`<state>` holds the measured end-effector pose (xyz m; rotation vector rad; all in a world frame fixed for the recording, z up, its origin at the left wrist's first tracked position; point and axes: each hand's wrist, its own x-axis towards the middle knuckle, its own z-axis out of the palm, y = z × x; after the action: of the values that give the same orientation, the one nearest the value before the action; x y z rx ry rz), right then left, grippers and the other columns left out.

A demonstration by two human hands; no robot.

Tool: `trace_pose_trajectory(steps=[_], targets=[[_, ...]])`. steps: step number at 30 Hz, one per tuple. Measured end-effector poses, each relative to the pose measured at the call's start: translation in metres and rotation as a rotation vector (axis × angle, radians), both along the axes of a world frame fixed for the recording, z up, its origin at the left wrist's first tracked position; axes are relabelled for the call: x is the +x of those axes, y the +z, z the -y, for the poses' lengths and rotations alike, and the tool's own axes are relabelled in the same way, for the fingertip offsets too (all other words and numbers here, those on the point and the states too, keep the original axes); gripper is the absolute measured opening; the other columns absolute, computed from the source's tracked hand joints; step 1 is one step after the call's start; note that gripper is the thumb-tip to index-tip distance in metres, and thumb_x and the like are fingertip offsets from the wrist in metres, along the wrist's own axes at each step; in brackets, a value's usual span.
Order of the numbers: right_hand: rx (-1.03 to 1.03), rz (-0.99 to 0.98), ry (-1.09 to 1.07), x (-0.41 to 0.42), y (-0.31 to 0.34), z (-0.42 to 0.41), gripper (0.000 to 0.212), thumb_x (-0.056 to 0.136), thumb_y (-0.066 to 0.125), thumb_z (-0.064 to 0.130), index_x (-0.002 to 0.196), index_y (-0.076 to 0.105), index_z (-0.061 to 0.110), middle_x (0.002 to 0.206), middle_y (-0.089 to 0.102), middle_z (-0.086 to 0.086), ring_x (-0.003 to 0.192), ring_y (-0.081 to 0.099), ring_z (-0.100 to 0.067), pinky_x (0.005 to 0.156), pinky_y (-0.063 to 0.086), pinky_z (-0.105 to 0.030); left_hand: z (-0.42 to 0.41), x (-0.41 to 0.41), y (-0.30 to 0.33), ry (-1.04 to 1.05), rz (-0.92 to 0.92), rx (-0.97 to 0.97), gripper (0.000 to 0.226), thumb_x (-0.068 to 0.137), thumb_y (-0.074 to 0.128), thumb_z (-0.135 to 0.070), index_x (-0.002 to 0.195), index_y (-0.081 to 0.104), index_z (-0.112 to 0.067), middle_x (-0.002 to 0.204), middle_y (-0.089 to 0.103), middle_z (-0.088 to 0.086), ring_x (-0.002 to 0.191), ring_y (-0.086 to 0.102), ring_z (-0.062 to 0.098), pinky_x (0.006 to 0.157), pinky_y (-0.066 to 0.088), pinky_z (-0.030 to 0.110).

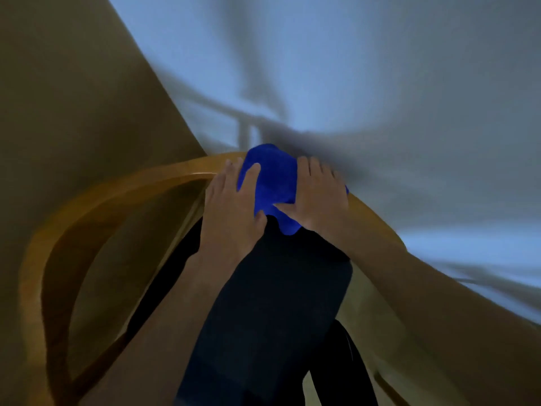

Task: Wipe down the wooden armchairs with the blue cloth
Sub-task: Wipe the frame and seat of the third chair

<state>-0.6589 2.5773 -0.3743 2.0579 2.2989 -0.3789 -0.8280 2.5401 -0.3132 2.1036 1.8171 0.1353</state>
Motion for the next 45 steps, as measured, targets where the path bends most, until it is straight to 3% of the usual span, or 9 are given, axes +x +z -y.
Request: trace_pose_trajectory(steps=[7, 14, 20, 23, 26, 28, 33, 39, 45], targets=[[0.029, 0.067, -0.278, 0.09, 0.008, 0.105, 0.079, 0.077, 0.063, 0.068, 0.125, 0.046, 0.007, 0.108, 0.056, -0.008, 0.093, 0.056, -0.026, 0.078, 0.045, -0.037, 0.002, 0.038, -0.002, -0.136, 0.051, -0.027, 0.078, 0.085, 0.07, -0.024, 0.15, 0.027, -0.017, 0.157, 0.024, 0.01, 0.146, 0.017, 0.028, 0.117, 0.022, 0.049], [-0.168, -0.202, -0.517, 0.113, 0.019, 0.143, 0.057, 0.088, 0.068, 0.046, 0.121, 0.044, 0.008, 0.109, 0.052, -0.005, 0.086, 0.059, -0.022, 0.068, 0.05, -0.032, 0.016, 0.079, -0.019, -0.246, 0.181, -0.012, 0.069, 0.085, 0.066, -0.018, 0.145, 0.034, -0.013, 0.151, 0.032, 0.012, 0.14, 0.029, 0.031, 0.11, 0.031, 0.051], [-0.367, 0.015, -0.537, 0.136, 0.027, 0.149, 0.027, 0.096, 0.057, 0.033, 0.094, 0.036, 0.016, 0.08, 0.056, -0.004, 0.055, 0.044, -0.01, 0.044, 0.03, -0.023, 0.026, 0.086, -0.034, -0.228, 0.231, 0.0, 0.068, 0.083, 0.068, -0.017, 0.144, 0.037, -0.012, 0.15, 0.033, 0.012, 0.142, 0.026, 0.03, 0.112, 0.03, 0.046], [-0.397, -0.055, -0.548, 0.133, 0.034, 0.15, 0.033, 0.093, 0.061, 0.04, 0.101, 0.039, 0.017, 0.088, 0.06, -0.004, 0.063, 0.05, -0.014, 0.052, 0.039, -0.027, 0.028, 0.083, -0.036, -0.223, 0.219, -0.007, 0.067, 0.083, 0.068, -0.017, 0.143, 0.038, -0.012, 0.151, 0.033, 0.013, 0.144, 0.023, 0.029, 0.112, 0.027, 0.044], [-0.315, -0.156, -0.495, 0.117, 0.036, 0.136, 0.062, 0.084, 0.068, 0.052, 0.123, 0.042, 0.011, 0.112, 0.059, -0.006, 0.093, 0.059, -0.023, 0.076, 0.051, -0.037, 0.029, 0.08, -0.036, -0.208, 0.219, -0.009, 0.066, 0.084, 0.068, -0.016, 0.143, 0.039, -0.012, 0.15, 0.033, 0.012, 0.144, 0.022, 0.029, 0.112, 0.027, 0.042], [-0.234, -0.06, -0.392, 0.104, 0.031, 0.117, 0.077, 0.08, 0.068, 0.06, 0.128, 0.04, 0.006, 0.12, 0.055, -0.01, 0.105, 0.056, -0.028, 0.087, 0.05, -0.041, 0.028, 0.077, -0.036, -0.183, 0.234, 0.002, 0.064, 0.085, 0.067, -0.016, 0.143, 0.04, -0.012, 0.15, 0.034, 0.012, 0.145, 0.021, 0.028, 0.112, 0.027, 0.042], [-0.079, 0.176, -0.15, 0.061, 0.014, 0.051, 0.093, 0.071, 0.067, 0.071, 0.129, 0.037, 0.005, 0.118, 0.052, -0.013, 0.102, 0.053, -0.031, 0.085, 0.044, -0.042, 0.016, 0.065, -0.033, -0.024, 0.305, 0.042, 0.062, 0.084, 0.064, -0.012, 0.141, 0.041, -0.013, 0.147, 0.037, 0.008, 0.14, 0.03, 0.026, 0.11, 0.031, 0.042], [0.058, 0.153, -0.042, 0.008, 0.002, -0.007, 0.103, 0.065, 0.066, 0.074, 0.135, 0.037, 0.004, 0.127, 0.049, -0.014, 0.11, 0.049, -0.031, 0.088, 0.042, -0.041, -0.002, 0.049, -0.034, 0.073, 0.256, 0.054, 0.058, 0.087, 0.061, -0.01, 0.141, 0.04, -0.008, 0.151, 0.032, 0.015, 0.136, 0.034, 0.028, 0.109, 0.033, 0.042], [0.058, 0.054, -0.04, 0.037, 0.002, 0.011, 0.09, 0.074, 0.065, 0.067, 0.135, 0.039, 0.007, 0.128, 0.049, -0.012, 0.11, 0.049, -0.029, 0.09, 0.041, -0.038, -0.015, 0.052, -0.027, 0.017, 0.235, 0.029, 0.06, 0.083, 0.062, -0.008, 0.139, 0.042, -0.009, 0.143, 0.042, 0.011, 0.126, 0.043, 0.025, 0.105, 0.037, 0.039]])
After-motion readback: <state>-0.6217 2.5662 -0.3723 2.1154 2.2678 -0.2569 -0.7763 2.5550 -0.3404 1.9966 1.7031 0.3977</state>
